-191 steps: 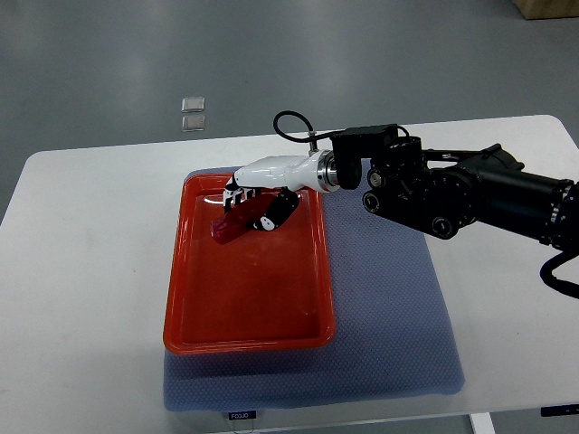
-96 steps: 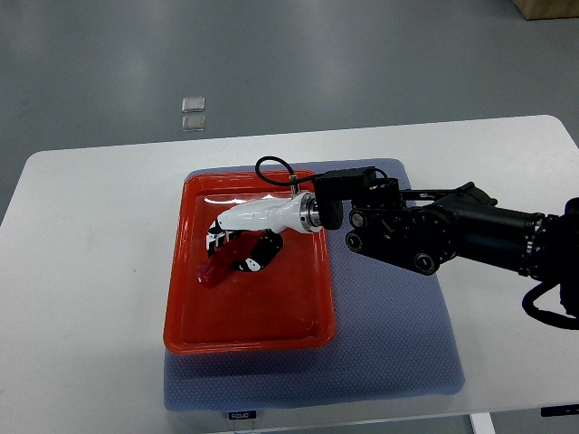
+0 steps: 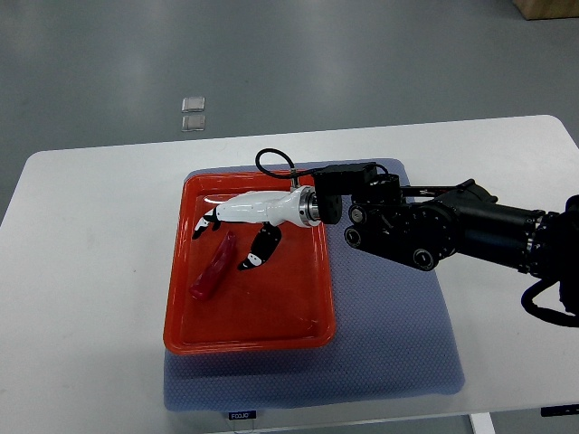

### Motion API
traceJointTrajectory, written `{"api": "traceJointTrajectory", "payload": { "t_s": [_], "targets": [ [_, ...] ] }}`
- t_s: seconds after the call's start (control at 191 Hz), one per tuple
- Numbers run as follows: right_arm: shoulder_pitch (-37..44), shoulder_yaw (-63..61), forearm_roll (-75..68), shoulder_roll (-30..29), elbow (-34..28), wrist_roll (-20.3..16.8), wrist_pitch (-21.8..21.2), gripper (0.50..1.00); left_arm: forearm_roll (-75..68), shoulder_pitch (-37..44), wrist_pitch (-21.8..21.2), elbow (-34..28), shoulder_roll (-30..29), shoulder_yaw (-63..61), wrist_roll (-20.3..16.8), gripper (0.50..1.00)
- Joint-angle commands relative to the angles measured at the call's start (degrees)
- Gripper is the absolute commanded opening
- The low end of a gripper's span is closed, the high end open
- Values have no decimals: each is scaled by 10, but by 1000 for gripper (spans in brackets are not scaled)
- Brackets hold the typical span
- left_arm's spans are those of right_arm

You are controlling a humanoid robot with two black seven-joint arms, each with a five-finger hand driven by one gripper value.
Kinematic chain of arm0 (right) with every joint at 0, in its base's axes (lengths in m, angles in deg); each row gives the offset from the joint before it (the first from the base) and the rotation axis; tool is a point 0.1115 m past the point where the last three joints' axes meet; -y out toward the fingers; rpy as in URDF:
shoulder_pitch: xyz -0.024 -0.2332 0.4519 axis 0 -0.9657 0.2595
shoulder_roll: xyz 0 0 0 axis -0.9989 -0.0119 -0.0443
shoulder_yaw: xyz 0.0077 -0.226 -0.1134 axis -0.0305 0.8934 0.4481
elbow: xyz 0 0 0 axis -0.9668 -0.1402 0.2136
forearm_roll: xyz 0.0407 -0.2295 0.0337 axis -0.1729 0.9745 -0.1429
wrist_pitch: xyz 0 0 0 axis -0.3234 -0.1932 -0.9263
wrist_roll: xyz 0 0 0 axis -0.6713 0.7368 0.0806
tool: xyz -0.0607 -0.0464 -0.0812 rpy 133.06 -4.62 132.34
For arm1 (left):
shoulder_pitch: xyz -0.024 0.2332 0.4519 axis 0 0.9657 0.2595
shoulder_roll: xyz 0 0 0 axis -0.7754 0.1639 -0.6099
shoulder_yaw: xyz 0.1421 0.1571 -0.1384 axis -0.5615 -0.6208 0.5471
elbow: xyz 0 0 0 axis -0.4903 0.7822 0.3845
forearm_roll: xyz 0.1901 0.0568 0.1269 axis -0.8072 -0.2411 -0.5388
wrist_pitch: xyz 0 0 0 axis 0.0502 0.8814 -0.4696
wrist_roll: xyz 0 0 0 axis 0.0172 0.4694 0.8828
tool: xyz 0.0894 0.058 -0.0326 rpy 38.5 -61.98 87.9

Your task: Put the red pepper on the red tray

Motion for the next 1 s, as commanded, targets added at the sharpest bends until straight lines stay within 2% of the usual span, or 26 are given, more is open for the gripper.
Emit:
{"api": "traceJointTrajectory", "payload": {
  "t_s": [0.0,0.282,0.455,0.606,0.799,0.993],
  "targets": [
    [8,-17,-1,4,0,0,4,895,0,0,0,1,0,0,0,1000],
    [7,-141,-42,31,22,0,6,895,-1,0,0,1,0,0,0,1000],
    [-18,-249,-188,34,83,3,5,895,0,0,0,1,0,0,0,1000],
    [-52,-323,-313,55,108,2,4,895,0,0,0,0,0,0,0,1000],
    [-96,-364,-442,81,117,1,5,895,0,0,0,1,0,0,0,1000],
    [-109,-381,-596,82,189,-7,9,895,0,0,0,1,0,0,0,1000]
  ]
}}
